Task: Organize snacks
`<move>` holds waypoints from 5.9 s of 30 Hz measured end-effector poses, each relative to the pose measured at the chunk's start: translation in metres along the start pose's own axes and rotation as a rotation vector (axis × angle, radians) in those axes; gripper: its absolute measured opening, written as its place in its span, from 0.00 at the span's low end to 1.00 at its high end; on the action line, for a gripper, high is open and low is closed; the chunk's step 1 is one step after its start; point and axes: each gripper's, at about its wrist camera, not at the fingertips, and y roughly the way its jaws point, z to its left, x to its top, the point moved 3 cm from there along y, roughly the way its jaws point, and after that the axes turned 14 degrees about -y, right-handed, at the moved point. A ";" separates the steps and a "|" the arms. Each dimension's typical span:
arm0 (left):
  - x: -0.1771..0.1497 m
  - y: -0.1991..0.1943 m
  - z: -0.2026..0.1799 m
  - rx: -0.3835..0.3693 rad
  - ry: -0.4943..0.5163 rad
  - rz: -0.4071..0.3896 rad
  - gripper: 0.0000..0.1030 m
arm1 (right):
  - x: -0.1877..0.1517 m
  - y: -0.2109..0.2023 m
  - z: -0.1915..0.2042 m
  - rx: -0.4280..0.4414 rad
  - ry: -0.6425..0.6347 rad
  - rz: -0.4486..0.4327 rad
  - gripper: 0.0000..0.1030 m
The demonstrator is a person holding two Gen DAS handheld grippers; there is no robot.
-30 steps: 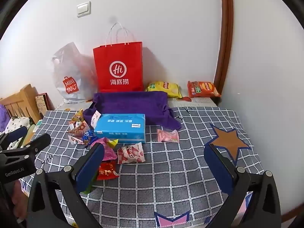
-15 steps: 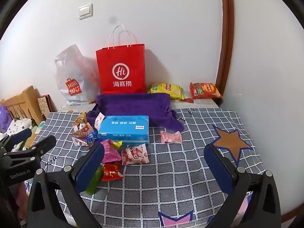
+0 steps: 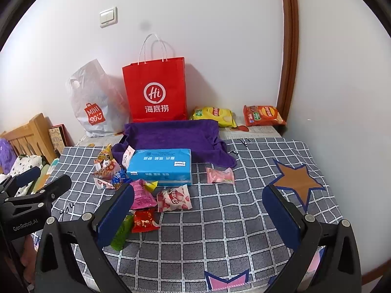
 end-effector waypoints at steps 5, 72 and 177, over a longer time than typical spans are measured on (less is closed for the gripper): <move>-0.001 0.000 -0.001 0.001 0.003 0.000 1.00 | 0.000 0.000 0.000 0.002 0.009 0.003 1.00; 0.008 0.014 0.001 0.008 0.014 0.000 0.99 | 0.005 0.012 0.007 0.068 -0.024 -0.024 1.00; 0.037 0.122 0.080 -0.160 -0.189 0.213 0.38 | 0.003 0.145 -0.004 0.166 -0.023 0.088 0.61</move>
